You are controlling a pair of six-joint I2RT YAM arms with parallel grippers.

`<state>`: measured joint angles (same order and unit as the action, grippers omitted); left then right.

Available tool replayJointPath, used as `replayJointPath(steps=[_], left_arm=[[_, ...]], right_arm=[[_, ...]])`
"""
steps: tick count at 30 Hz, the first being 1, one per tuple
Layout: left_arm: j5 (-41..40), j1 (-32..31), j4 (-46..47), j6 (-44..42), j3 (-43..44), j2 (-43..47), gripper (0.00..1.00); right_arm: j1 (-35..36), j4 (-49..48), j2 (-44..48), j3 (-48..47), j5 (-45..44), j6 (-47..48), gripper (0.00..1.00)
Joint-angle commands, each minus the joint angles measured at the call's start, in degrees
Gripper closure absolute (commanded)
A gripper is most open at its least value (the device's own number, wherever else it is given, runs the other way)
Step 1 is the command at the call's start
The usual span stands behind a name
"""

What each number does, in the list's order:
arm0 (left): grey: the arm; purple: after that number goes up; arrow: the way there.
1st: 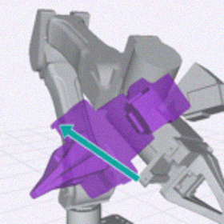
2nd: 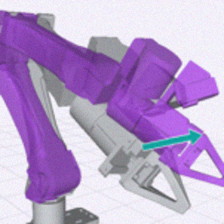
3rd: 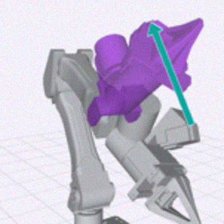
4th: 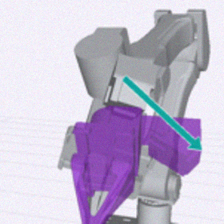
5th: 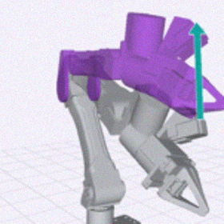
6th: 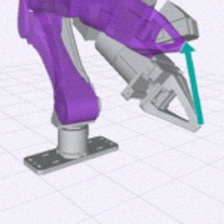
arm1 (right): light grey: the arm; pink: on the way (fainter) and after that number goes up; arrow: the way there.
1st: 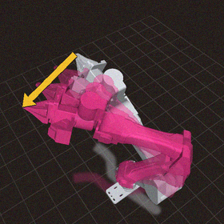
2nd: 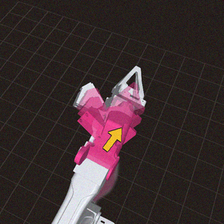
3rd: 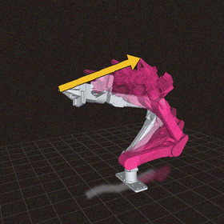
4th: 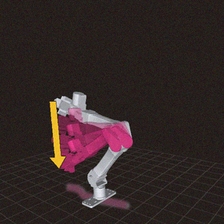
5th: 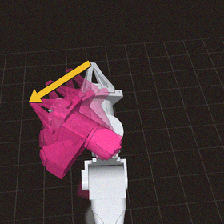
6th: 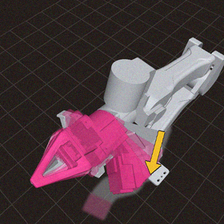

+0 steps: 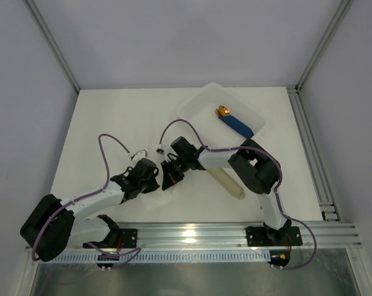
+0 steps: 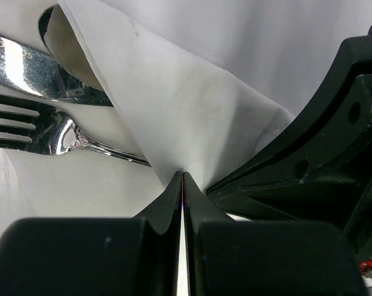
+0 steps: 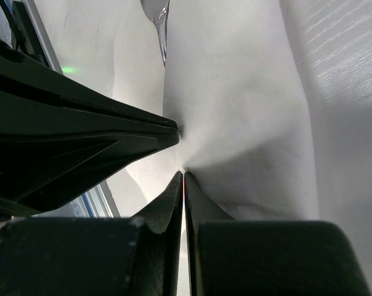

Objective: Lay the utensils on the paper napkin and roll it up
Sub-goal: Roll the napkin at the center of the board.

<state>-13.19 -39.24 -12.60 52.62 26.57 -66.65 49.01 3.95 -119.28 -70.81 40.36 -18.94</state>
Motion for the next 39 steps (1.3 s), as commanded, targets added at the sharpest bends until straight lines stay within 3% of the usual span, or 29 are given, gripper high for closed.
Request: replayJointPath(steps=[1, 14, 19, 23, 39], left_arm=[[0.6, -0.4, 2.6, 1.1, -0.6, -1.3, 1.0], [-1.0, -2.1, 0.8, 4.7, -0.8, -3.7, 1.0], [-1.5, -2.9, 0.8, 5.9, -1.1, -4.9, 1.0], [-2.3, -3.0, 0.3, 6.1, -1.0, -4.4, 1.0], [-2.6, -3.0, 0.2, 6.4, -1.3, -4.5, 1.0]], right_arm=[[0.4, -1.9, -0.2, 0.1, -1.6, -0.3, 0.95], [-0.1, -0.7, 7.1, -1.1, -4.5, -0.7, 0.95], [-4.2, -0.1, 10.6, -1.1, -7.6, -2.9, 0.95], [-9.4, -2.7, 9.3, 0.0, -1.7, -5.5, 0.95], [-9.7, -9.6, 2.4, 4.0, 3.8, -5.5, 0.96]])
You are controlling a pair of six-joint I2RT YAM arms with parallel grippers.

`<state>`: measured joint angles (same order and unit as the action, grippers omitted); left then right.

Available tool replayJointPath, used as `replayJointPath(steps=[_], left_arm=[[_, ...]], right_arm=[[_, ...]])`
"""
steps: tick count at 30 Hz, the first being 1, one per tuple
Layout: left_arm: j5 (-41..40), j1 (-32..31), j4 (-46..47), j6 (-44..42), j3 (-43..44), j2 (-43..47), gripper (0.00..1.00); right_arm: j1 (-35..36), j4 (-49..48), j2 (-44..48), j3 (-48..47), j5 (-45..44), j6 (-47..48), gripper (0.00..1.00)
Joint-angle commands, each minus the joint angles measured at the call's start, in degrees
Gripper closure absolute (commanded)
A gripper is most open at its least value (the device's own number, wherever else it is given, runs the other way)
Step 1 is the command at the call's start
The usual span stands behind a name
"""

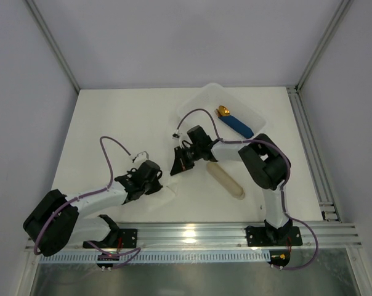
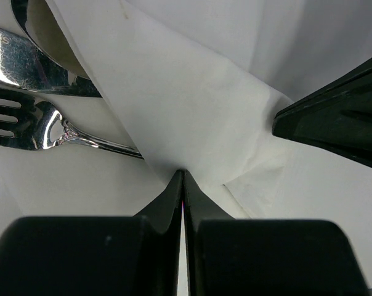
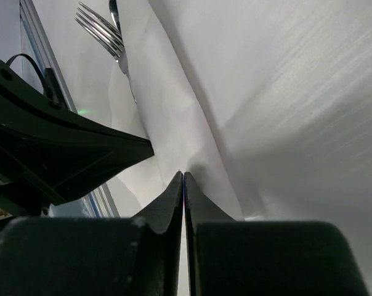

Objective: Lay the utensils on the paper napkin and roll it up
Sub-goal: Roll the napkin at the center of the board.

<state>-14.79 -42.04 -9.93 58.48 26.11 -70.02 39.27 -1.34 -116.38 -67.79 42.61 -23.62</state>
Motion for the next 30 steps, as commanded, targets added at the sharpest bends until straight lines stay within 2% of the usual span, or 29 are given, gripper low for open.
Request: replayJointPath(steps=[1, 9, 23, 30], left_arm=[[-1.0, -0.2, -2.5, 0.6, -0.9, -1.0, 1.0], [-1.2, -0.4, -3.2, 0.8, -1.0, 0.1, 1.0], [-1.6, -0.4, -3.4, 1.0, -2.0, 0.7, 1.0], [-1.4, -0.6, -3.1, 1.2, -2.3, 0.6, 1.0]], right_arm=[[-0.1, -4.8, -1.0, 1.3, 1.7, -0.9, 0.96], [0.0, -6.0, -3.2, 3.8, 0.5, -1.4, 0.96], [0.7, -1.5, -2.6, 6.5, -9.3, 0.0, 0.96], [0.9, -1.2, 2.2, 1.5, -4.6, 0.6, 0.96]])
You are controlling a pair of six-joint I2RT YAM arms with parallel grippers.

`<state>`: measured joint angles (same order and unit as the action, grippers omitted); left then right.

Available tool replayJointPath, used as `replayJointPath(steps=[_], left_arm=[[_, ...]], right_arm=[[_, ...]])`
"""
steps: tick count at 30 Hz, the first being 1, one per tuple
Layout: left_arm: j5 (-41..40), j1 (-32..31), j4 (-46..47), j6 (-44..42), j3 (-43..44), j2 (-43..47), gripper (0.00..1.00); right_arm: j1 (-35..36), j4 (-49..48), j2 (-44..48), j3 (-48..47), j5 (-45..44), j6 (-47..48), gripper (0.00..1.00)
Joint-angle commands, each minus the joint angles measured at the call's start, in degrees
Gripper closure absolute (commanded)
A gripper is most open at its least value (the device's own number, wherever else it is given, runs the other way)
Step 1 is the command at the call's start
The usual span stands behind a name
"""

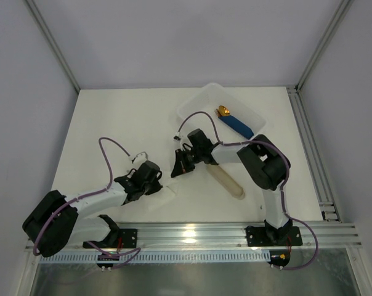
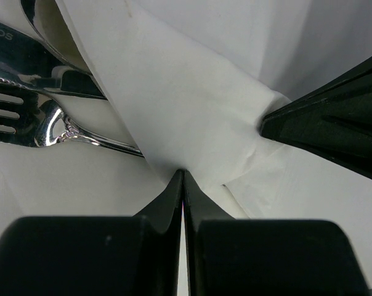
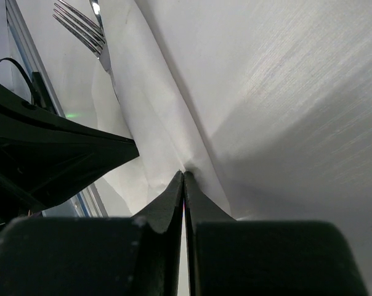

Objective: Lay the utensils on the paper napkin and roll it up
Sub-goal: Roll the napkin at the center of the board.

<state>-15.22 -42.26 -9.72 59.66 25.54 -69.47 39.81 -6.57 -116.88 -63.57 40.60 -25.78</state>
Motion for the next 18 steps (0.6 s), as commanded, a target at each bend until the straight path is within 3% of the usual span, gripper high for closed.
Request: replayJointPath(steps=[1, 10, 18], left_arm=[[-0.9, -0.4, -3.4, 0.1, -1.7, 0.0, 1.0], [-1.1, -0.9, -3.6, 0.6, -1.5, 0.4, 1.0], [-1.5, -1.5, -3.9, 0.9, -1.6, 0.9, 1.0]], right_arm=[[0.4, 4.7, 2.5, -4.1, -1.0, 2.9, 0.96], [2.9, 10.3, -5.5, -19.8, 4.8, 3.6, 0.96], [5.1, 7.1, -13.3, -23.7, 9.1, 0.6, 0.96]])
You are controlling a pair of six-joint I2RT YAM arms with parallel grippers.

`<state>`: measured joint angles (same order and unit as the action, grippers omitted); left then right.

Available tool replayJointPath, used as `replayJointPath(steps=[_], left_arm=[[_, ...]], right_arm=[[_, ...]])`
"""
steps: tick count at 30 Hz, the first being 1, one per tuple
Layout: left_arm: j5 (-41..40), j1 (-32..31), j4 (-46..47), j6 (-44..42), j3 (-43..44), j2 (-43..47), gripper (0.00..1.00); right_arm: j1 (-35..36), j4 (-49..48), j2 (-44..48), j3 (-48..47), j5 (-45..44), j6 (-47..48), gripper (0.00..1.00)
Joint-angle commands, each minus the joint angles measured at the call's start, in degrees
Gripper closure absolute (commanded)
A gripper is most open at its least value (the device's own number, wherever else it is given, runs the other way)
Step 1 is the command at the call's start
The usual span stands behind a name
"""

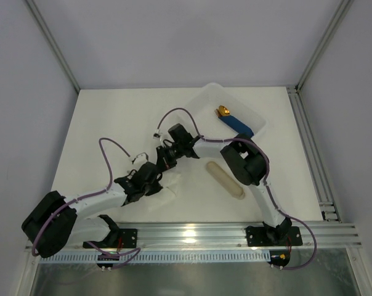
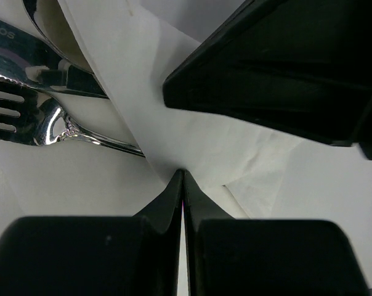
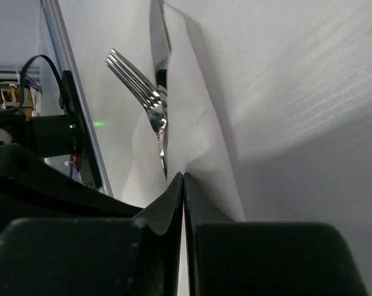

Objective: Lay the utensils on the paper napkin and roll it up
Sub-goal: Roll the napkin at the center of the board.

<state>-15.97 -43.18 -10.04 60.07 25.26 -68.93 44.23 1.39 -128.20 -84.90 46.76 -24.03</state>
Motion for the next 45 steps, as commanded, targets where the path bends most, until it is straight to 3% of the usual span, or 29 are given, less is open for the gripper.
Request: replayJointPath(steps=[1, 9, 19, 37, 45], left_arm=[[-0.7, -0.6, -3.5, 0.5, -1.3, 0.4, 1.0], [-1.1, -1.0, -3.9, 0.7, -1.3, 0.8, 1.0], [-1.6, -1.2, -4.6, 0.9, -1.8, 1.5, 1.0], [-1.8, -1.3, -4.7, 0.7, -1.7, 2.7, 1.0], [-1.6, -1.4, -4.6, 0.9, -1.8, 2.6, 1.0]], right_arm=[[1.1, -0.8, -2.4, -3.0, 3.1, -0.9, 0.96], [0.9, 0.1, -6.5, -4.8, 2.4, -0.8, 0.96], [1.3, -6.0, -3.1, -6.7, 7.6, -4.0, 0.96], [3.6, -1.7, -12.9, -15.0, 6.6, -4.0, 0.96], [3.2, 1.1, -12.9, -15.9, 5.1, -2.7, 0.96]])
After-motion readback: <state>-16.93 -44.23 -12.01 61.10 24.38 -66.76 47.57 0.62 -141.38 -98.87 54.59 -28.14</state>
